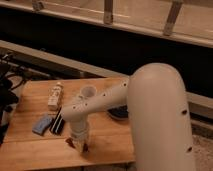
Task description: Drag the pepper across the table
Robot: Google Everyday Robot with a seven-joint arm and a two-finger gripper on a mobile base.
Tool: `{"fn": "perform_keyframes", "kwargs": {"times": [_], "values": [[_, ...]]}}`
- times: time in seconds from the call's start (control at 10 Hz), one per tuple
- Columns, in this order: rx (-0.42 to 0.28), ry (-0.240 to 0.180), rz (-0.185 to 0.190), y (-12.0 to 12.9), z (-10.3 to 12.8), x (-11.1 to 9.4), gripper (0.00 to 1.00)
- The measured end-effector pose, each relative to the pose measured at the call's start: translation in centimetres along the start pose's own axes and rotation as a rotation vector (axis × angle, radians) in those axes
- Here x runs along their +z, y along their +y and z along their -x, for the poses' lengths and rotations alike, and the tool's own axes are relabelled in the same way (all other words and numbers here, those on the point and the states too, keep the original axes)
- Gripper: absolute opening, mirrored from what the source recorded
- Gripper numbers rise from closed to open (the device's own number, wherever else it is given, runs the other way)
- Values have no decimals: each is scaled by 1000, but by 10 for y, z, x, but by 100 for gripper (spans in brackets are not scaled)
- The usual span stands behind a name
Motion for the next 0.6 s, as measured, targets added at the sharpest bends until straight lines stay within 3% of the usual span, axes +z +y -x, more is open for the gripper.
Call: {"fn": "perform_keyframes", "kwargs": {"times": [0.4,0.6], "values": [[-53,0,51,15,2,8,0],[-98,51,48,28,-9,3,0]]}}
